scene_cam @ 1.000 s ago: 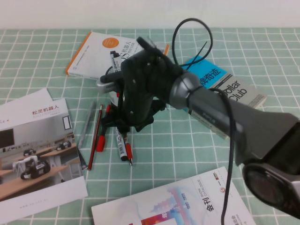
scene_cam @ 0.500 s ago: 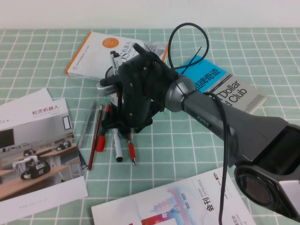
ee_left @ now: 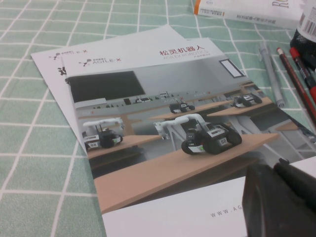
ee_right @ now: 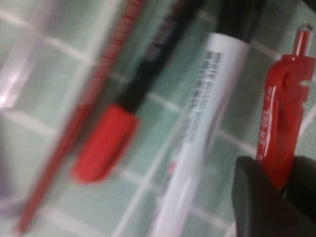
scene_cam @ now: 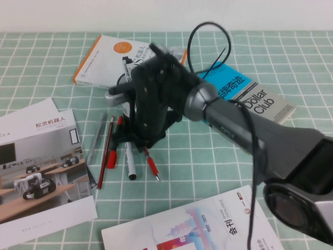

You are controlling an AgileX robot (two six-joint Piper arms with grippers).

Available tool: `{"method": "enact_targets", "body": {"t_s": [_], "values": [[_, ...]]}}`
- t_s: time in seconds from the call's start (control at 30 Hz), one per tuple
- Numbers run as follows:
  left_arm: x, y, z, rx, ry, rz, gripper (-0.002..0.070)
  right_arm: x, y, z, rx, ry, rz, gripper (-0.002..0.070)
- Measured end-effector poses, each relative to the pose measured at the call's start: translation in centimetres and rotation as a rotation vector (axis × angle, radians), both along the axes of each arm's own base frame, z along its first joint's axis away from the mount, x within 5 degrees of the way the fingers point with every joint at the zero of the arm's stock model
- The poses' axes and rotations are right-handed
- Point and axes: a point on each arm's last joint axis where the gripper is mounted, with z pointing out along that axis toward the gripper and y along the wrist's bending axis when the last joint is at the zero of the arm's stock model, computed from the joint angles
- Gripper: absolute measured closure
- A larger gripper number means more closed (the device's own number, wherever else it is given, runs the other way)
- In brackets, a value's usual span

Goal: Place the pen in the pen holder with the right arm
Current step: Pick up the pen on the table, then place the pen onto the pen holder

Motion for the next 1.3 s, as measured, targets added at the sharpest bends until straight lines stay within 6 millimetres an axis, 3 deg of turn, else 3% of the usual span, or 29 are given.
{"method": "enact_targets", "body": {"t_s": [0.17,0.33,0.53,0.73,0.9,1.1,1.3], "values": [[0.0,0.0,0.0,0.000,0.000,0.000,0.0680,-1.6,0.0,5.4,0.089,-0.052,0.036,0.0580],[0.0,0.0,0.0,0.000,0.000,0.000,0.0680,-5.0,-0.6,10.5,0.132,-0.095,0.085,0.0580],[0.0,0.0,0.0,0.000,0.000,0.000,0.0680,-7.9,-3.3,13.2,0.079,-0.148,0.106,0.0580],[0.0,0.0,0.0,0.000,0.000,0.000,0.0680,-9.2,-5.0,13.2,0.202,-0.308,0.119,0.0580],[0.0,0.0,0.0,0.000,0.000,0.000,0.0680,-9.3,-6.9,12.0,0.419,-0.598,0.140,0.0580],[0.0,0.0,0.0,0.000,0.000,0.000,0.0680,-8.1,-8.7,9.8,0.682,-0.955,0.169,0.0580],[0.0,0.0,0.0,0.000,0.000,0.000,0.0680,-5.9,-8.3,7.9,0.773,-1.192,0.097,0.0580]]}}
